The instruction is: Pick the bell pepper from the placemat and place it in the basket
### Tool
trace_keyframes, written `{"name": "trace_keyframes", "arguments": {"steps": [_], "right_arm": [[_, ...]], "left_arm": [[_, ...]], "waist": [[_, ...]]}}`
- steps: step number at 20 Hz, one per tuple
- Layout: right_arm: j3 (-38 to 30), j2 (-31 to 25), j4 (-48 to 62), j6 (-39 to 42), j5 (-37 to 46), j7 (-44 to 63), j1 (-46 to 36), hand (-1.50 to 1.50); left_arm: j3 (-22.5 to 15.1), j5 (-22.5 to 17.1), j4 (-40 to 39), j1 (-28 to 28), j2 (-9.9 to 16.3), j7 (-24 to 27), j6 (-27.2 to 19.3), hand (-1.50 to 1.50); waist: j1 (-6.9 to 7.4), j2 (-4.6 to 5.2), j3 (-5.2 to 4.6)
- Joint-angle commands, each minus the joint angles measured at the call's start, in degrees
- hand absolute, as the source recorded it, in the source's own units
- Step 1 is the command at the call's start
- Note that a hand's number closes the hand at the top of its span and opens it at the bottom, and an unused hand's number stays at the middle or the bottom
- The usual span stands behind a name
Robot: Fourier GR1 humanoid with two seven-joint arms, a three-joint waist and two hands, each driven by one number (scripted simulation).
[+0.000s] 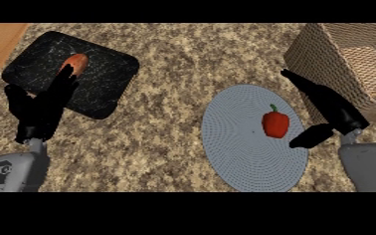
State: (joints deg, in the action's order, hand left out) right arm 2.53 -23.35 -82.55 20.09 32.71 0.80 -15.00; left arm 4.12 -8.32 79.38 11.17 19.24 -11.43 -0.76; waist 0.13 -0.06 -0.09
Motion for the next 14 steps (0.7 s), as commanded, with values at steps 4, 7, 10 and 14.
{"name": "trace_keyframes", "arguments": {"steps": [4, 7, 10, 14], "right_arm": [[-0.6, 2.2, 3.1, 1.1, 0.5, -6.3, 1.3, -1.5], [-1.6, 2.3, -3.2, 5.8, -0.9, -2.5, 1.1, -1.5], [1.0, 4.7, -8.3, 4.7, 1.4, -0.2, 5.4, -1.5], [2.1, 5.2, -5.8, 0.1, 7.4, -2.7, 8.0, -1.5]], "left_arm": [[1.5, 1.1, -1.6, 3.0, -0.9, -2.2, 1.4, 0.0], [2.3, 1.7, 1.6, -1.3, -1.6, -0.7, 1.9, 0.0], [3.9, 2.3, -9.1, 4.5, -1.2, 4.1, 3.7, 0.0], [2.0, 3.3, 0.4, 1.3, -3.6, -2.6, 1.5, 0.0]], "waist": [[-0.14, 0.08, 0.09], [-0.07, 0.01, 0.08], [-0.48, 0.07, 0.06], [-0.23, 0.02, 0.09]]}}
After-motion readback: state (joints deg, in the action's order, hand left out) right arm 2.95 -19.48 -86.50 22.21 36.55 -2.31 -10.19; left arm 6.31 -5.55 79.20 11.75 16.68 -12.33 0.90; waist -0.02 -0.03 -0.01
